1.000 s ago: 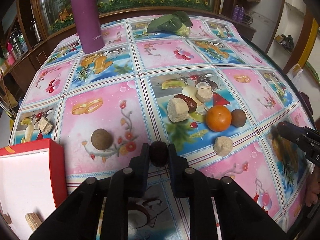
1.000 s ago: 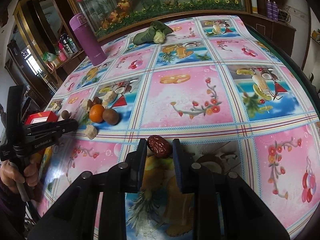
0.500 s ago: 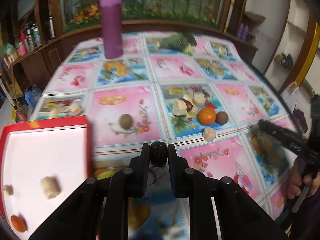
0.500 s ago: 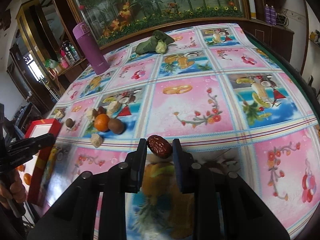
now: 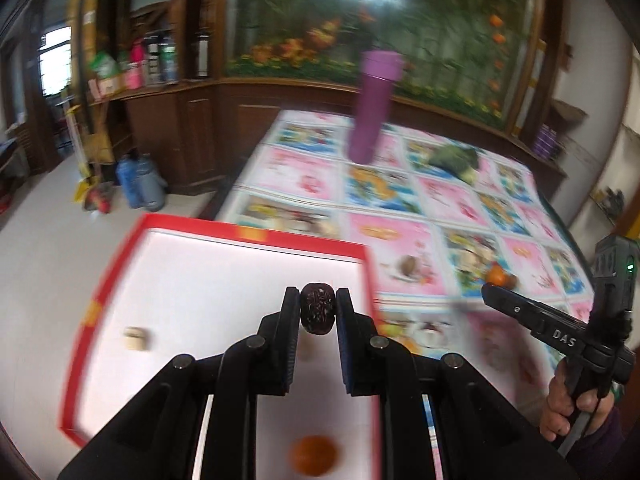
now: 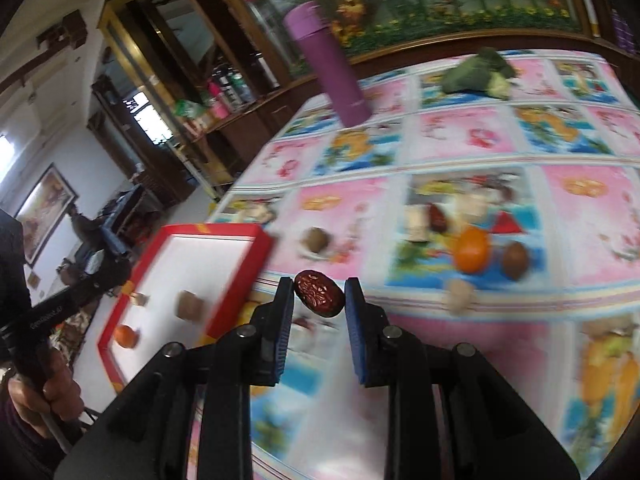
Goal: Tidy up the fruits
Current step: 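Carry the date into the tray and open the right tool while the left does likewise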
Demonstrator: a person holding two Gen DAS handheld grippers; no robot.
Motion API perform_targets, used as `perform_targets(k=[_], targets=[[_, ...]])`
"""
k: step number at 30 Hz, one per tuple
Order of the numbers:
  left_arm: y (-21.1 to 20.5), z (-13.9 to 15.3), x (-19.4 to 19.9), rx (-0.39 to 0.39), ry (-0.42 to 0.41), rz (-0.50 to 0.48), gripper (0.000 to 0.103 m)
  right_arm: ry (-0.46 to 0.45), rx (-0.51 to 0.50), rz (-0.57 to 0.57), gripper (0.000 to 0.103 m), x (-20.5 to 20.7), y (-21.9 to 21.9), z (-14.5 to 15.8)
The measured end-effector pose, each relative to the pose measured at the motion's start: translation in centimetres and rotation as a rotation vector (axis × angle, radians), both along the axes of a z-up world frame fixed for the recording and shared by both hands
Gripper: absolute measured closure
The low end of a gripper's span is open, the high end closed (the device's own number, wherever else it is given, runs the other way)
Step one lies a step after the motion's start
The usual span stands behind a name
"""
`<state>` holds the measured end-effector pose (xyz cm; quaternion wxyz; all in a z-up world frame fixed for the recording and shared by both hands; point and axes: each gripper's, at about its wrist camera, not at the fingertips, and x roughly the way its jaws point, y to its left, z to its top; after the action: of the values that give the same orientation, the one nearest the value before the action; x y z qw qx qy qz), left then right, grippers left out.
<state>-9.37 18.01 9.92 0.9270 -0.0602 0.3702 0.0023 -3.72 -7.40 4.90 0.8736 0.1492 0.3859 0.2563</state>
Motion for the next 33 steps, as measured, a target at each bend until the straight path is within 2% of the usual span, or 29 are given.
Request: perform_targets(k=[7,11,14,18,20,33], targets=[[5.3,0.1,1.3,0.033,0.01,0.124,0.087,0.04,0.093,0.105,0.075,3.7,10.4,2.1],[6.9,-1.1,2.7,0.048,0.049,0.17,0.087,0.076,0.059,0.117,0.075,5.4,15.5,2.3],[7.2,-2.7,3.9,0.066,0.107,0.19,0.087,0.11,0.012,0.15,0.075,5.6,17.5,0.7],[7.0,-4.4,4.7,0.079,0.146,0.208,0.087,0.172,-0.035,0.18,0.075,5.7,17.6,-1.1],[6.9,-4.7,4.5,0.082,0.159,0.216,0.087,0.173,-0.067,0.18,0.075,5.6,17.7,-1.5],[6.7,-6.9,3.8,0.122,0.251,0.257,0.087,0.178,-0.119,0.209,0.075,4.7,18.8,-3.0]])
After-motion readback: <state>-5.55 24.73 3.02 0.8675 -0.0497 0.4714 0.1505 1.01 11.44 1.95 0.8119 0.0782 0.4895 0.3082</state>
